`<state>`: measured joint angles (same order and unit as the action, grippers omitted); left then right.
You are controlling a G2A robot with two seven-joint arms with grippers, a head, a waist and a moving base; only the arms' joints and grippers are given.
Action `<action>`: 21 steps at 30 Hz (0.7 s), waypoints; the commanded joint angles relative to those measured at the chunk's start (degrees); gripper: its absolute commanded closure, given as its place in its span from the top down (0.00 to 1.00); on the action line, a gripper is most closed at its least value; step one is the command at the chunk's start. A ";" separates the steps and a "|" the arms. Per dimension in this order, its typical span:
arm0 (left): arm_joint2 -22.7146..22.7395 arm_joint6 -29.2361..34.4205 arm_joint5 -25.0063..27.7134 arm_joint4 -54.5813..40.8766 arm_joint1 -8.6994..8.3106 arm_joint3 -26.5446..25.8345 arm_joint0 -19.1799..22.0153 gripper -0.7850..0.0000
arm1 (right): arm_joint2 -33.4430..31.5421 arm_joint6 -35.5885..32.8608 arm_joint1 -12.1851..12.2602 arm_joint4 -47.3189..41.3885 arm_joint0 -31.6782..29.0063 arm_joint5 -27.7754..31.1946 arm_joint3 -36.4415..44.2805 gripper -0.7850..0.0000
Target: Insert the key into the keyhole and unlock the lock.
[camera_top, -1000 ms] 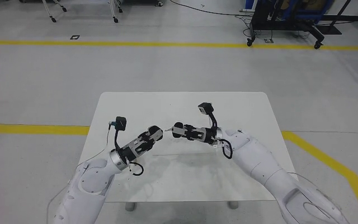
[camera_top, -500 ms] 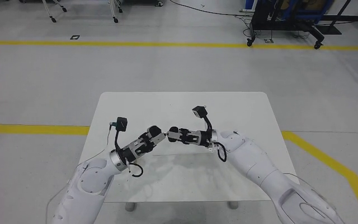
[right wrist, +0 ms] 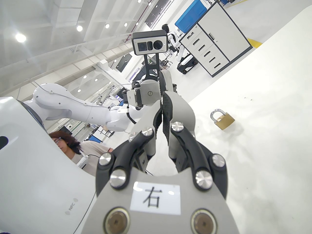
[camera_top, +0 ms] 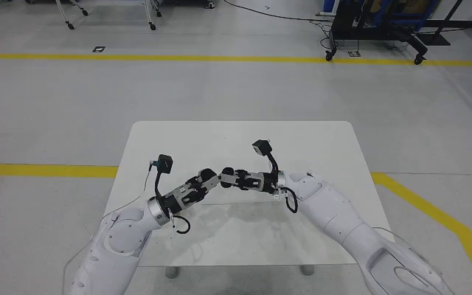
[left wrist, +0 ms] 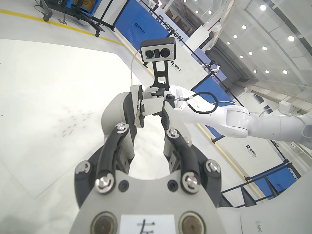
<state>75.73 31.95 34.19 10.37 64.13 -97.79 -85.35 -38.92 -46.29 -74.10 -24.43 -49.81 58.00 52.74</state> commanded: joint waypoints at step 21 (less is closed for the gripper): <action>0.20 -1.85 -0.74 1.96 -0.48 -0.37 -0.17 0.00 | 0.94 0.00 0.05 -1.26 0.06 0.00 0.44 1.00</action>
<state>75.76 30.24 33.45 12.25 63.70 -98.09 -85.45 -37.95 -46.30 -74.06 -25.73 -49.75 58.00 53.17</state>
